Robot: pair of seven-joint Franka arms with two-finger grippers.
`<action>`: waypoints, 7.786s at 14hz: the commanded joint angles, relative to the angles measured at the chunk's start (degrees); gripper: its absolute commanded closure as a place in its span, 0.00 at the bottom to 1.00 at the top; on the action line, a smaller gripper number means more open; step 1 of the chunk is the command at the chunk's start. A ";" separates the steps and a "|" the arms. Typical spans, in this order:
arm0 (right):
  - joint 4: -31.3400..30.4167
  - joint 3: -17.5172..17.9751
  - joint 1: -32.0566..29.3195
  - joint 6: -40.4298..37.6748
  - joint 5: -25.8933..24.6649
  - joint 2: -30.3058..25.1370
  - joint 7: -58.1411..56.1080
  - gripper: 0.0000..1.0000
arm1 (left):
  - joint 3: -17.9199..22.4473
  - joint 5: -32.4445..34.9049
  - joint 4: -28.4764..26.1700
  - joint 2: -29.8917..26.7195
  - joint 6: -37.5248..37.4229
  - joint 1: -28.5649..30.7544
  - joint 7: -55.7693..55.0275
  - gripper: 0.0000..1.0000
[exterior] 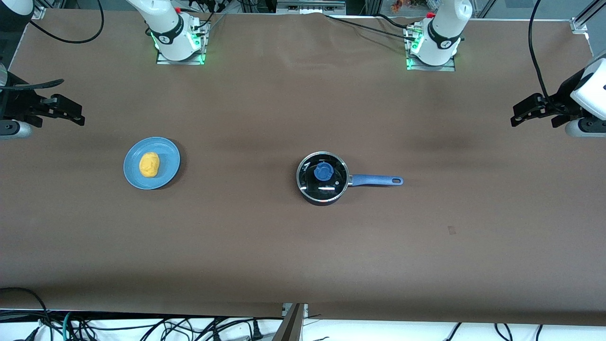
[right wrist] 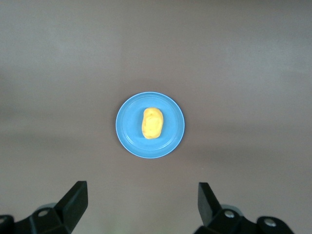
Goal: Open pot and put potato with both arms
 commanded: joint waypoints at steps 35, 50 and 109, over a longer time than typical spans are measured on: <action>-33.95 1.36 -3.51 45.86 1.16 14.91 12.29 0.00 | -19.97 9.99 11.26 39.95 35.43 -22.05 -38.94 0.00; -36.60 2.16 -3.59 52.29 1.16 17.82 12.29 0.52 | -18.65 9.81 10.56 39.78 34.99 -21.87 -32.34 1.00; 25.01 10.86 8.20 -8.33 -8.95 22.05 12.93 0.00 | -6.37 2.87 3.00 0.31 -13.53 1.25 0.00 0.00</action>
